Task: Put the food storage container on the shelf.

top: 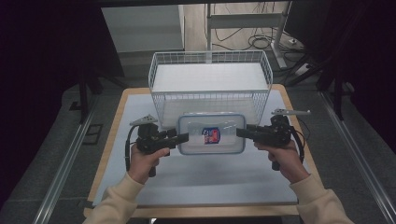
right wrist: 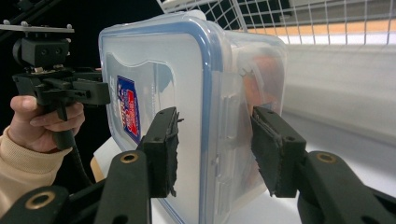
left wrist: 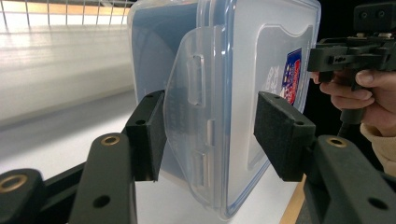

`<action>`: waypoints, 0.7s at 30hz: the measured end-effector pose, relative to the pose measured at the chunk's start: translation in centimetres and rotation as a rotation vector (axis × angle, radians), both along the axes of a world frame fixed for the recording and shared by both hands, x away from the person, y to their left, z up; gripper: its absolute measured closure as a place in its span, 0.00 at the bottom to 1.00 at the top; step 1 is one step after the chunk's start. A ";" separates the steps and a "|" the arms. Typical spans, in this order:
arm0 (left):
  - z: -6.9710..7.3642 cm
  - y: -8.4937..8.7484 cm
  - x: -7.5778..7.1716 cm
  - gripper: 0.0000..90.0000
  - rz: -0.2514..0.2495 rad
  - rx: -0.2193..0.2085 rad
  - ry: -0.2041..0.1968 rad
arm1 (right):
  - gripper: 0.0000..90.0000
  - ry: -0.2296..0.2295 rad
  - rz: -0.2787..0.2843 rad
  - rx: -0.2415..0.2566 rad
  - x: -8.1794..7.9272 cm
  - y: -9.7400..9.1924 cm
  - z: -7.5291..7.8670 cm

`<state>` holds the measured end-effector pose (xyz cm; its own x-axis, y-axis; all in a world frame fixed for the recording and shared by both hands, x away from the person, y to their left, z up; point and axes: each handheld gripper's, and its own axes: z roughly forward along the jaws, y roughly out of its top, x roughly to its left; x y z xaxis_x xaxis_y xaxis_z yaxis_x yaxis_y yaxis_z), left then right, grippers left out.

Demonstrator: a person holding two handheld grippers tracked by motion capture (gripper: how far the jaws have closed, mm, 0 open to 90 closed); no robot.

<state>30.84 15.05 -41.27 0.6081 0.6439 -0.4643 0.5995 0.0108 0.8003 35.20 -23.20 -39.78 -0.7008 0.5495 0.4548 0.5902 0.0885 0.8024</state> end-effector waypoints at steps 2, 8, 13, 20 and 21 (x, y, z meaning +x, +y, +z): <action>0.7 0.0 0.3 0.51 0.000 0.000 -0.008 | 0.59 -0.006 -0.004 0.000 0.2 0.0 0.5; 2.5 -0.2 1.6 0.51 0.000 -0.002 -0.031 | 0.59 -0.030 -0.012 0.002 1.2 -0.1 2.4; 4.4 -0.2 3.1 0.51 -0.007 0.004 -0.051 | 0.59 -0.048 -0.026 0.012 2.4 -0.2 4.2; 7.1 0.3 6.0 0.51 -0.010 -0.005 -0.060 | 0.59 -0.066 -0.036 0.011 4.7 0.2 7.0; 7.4 0.3 6.3 0.51 -0.010 -0.006 -0.062 | 0.59 -0.067 -0.035 0.012 5.2 0.3 7.5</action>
